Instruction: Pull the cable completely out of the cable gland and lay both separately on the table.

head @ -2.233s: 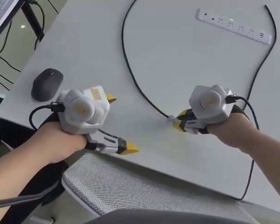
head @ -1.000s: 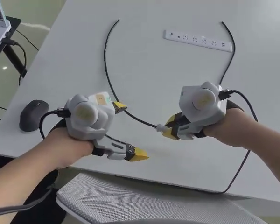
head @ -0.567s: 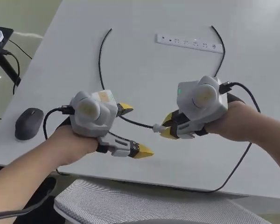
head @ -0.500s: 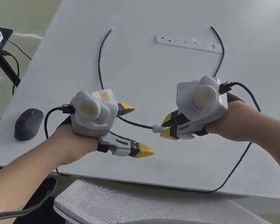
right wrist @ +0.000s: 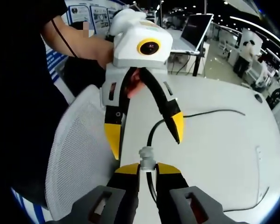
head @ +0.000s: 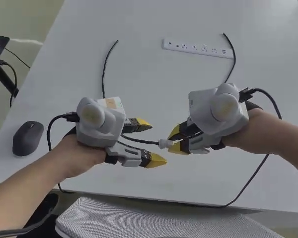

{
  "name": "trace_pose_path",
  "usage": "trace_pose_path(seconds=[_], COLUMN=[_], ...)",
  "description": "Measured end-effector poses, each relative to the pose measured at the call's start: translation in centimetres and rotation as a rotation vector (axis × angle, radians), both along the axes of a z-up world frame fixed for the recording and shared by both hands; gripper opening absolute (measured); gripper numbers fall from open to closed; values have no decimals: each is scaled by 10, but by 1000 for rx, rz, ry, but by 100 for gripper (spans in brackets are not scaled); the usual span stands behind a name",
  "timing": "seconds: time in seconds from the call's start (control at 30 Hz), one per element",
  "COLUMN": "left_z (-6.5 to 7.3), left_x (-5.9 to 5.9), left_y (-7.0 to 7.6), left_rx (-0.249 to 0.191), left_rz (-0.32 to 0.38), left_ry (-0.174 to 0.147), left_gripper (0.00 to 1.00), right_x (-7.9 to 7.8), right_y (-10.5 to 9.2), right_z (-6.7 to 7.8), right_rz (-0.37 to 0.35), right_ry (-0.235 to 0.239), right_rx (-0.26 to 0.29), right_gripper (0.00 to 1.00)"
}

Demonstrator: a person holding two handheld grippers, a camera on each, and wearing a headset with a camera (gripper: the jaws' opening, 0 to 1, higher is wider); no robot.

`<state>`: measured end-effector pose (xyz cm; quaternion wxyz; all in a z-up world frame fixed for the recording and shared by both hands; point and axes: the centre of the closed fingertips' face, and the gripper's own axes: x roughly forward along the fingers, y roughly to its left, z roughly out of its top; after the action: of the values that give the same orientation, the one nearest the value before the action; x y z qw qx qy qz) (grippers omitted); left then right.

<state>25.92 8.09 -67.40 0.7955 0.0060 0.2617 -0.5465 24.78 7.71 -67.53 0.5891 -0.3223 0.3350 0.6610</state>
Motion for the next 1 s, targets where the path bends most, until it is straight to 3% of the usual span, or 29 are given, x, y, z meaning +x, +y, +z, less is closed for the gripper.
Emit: trace_pose_path(seconds=[0.2,0.37,0.57,0.73,1.0], left_z=[3,11,12,16,16], left_x=[-1,-2,-1,-3,-8], left_y=[-4,-7,-9,-11,-15], left_rx=[-20,-69,-79,-90,-104], left_rz=[-31,-34,-41,-58,-85], left_ry=[-5,2,9,-15,-4], left_gripper=[49,41,36,28,18], right_x=[2,0,0,-1,-2], right_y=[-4,-6,-7,-7,-4], right_z=[5,6,7,9,9], right_rz=[11,24,39,60,87], right_ry=[-4,-4,-15,-22,-42], right_rx=[6,10,19,30,36], right_gripper=[7,7,7,7,7])
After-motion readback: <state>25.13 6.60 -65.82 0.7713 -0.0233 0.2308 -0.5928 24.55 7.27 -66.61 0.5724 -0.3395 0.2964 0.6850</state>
